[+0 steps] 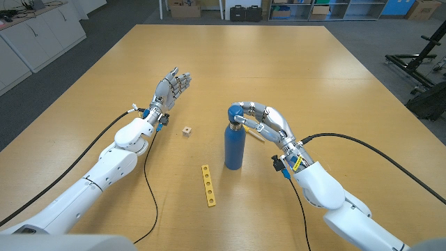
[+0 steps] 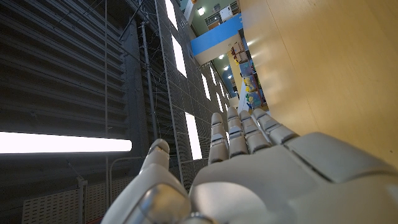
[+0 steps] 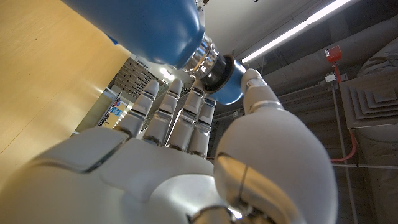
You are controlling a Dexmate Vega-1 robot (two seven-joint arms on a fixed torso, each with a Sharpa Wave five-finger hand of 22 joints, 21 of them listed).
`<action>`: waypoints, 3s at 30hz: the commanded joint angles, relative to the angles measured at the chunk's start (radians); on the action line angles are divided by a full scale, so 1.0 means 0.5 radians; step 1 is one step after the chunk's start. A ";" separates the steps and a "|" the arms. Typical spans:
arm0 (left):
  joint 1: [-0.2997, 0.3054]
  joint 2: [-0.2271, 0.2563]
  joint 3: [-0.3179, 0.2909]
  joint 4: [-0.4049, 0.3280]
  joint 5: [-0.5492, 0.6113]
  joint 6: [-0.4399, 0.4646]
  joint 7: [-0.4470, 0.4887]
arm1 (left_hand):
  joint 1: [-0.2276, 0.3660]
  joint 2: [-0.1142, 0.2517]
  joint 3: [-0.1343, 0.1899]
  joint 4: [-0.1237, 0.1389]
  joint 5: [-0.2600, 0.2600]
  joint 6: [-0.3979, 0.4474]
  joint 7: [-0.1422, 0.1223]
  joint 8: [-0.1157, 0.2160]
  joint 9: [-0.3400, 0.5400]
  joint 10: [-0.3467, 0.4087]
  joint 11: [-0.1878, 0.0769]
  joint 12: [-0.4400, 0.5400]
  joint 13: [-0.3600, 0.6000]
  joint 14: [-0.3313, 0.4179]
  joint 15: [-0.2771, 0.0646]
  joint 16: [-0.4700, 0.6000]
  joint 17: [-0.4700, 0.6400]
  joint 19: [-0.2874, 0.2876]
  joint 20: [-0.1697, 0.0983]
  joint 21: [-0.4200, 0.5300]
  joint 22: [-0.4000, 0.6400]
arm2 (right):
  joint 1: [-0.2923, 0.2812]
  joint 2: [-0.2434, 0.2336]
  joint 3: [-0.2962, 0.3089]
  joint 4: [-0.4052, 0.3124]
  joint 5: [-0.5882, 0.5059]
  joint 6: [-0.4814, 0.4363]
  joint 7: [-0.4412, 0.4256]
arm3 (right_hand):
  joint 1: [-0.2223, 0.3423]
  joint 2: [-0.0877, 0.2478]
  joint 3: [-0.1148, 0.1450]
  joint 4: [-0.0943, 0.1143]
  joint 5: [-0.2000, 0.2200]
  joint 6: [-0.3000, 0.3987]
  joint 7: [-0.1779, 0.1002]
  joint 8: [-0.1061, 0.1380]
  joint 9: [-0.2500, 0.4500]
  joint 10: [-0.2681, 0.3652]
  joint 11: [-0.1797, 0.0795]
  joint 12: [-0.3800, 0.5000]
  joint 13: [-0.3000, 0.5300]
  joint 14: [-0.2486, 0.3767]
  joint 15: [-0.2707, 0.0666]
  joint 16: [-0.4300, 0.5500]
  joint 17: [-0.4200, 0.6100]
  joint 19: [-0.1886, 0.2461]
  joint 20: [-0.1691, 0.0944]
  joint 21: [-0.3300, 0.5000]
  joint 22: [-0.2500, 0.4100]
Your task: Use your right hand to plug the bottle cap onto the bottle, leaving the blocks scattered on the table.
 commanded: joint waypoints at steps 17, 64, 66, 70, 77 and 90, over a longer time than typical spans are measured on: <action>-0.014 -0.001 0.007 0.018 -0.003 0.001 -0.011 | 0.001 0.016 0.002 -0.010 -0.014 0.025 -0.008 -0.007 0.010 0.020 -0.003 -0.004 0.003 0.008 -0.001 -0.008 0.009 -0.008 -0.029 -0.005 0.007 | 0.050 -0.007 -0.040 0.081 0.054 0.015 0.036 | 0.044 0.139 -0.018 0.029 -0.064 0.126 -0.257 -0.090 0.006 0.035 -0.148 -0.040 0.013 -0.042 -0.038 0.013 0.034 -0.033 0.083 -0.051 0.006; -0.016 0.009 0.008 0.011 0.003 0.008 -0.010 | 0.003 0.019 0.001 -0.013 -0.014 0.033 -0.011 -0.015 0.011 0.022 -0.005 -0.007 0.003 0.009 0.000 -0.008 0.009 -0.008 -0.024 -0.004 0.007 | 0.051 -0.082 -0.053 0.137 0.079 0.083 0.118 | -0.338 0.007 -0.155 0.077 -0.110 -0.454 -0.134 -0.353 0.061 -0.639 -0.009 -0.030 0.115 -0.366 0.163 -0.035 0.141 -0.197 0.268 -0.215 0.018; -0.015 0.009 0.007 0.010 0.001 0.009 -0.010 | 0.003 0.019 0.001 -0.014 -0.014 0.034 -0.013 -0.015 0.011 0.021 -0.007 -0.008 0.003 0.008 -0.001 -0.009 0.009 -0.007 -0.025 -0.003 0.007 | 0.049 -0.082 -0.052 0.137 0.068 0.086 0.114 | -0.351 0.003 -0.161 0.079 -0.107 -0.481 -0.119 -0.360 0.063 -0.669 -0.006 -0.032 0.117 -0.383 0.167 -0.039 0.143 -0.201 0.268 -0.220 0.018; -0.015 0.008 0.007 0.012 0.000 0.007 -0.012 | 0.003 0.020 0.001 -0.014 -0.014 0.033 -0.012 -0.017 0.011 0.023 -0.010 -0.007 0.003 0.008 0.000 -0.009 0.009 -0.008 -0.025 -0.003 0.007 | 0.050 -0.097 -0.050 0.130 0.069 0.080 0.127 | -0.402 -0.030 -0.191 0.083 -0.095 -0.603 -0.085 -0.382 0.065 -0.844 0.077 -0.054 0.122 -0.499 0.196 -0.072 0.147 -0.238 0.268 -0.250 0.020; -0.014 0.007 0.006 0.015 -0.003 0.003 -0.017 | 0.003 0.020 0.001 -0.014 -0.014 0.034 -0.014 -0.018 0.011 0.022 -0.011 -0.008 0.003 0.008 0.001 -0.009 0.009 -0.008 -0.025 -0.003 0.007 | 0.064 -0.112 -0.046 0.136 0.094 0.099 0.157 | -0.592 -0.070 -0.277 0.147 -0.072 -0.829 0.032 -0.387 0.063 -1.107 0.201 -0.045 0.116 -0.718 0.246 -0.086 0.159 -0.348 0.218 -0.324 0.025; 0.020 -0.018 0.006 -0.027 0.033 -0.026 0.053 | 0.004 0.021 0.000 -0.016 -0.014 0.040 -0.003 -0.020 0.012 0.029 0.000 -0.007 0.004 0.012 -0.002 -0.008 0.009 -0.005 -0.027 -0.002 0.007 | 0.048 -0.099 0.057 0.212 0.257 0.262 0.164 | -0.955 -0.067 -0.425 0.307 -0.059 -0.997 0.224 -0.382 0.035 -1.225 0.393 -0.016 0.066 -0.780 0.233 -0.046 0.142 -0.279 -0.180 -0.338 0.020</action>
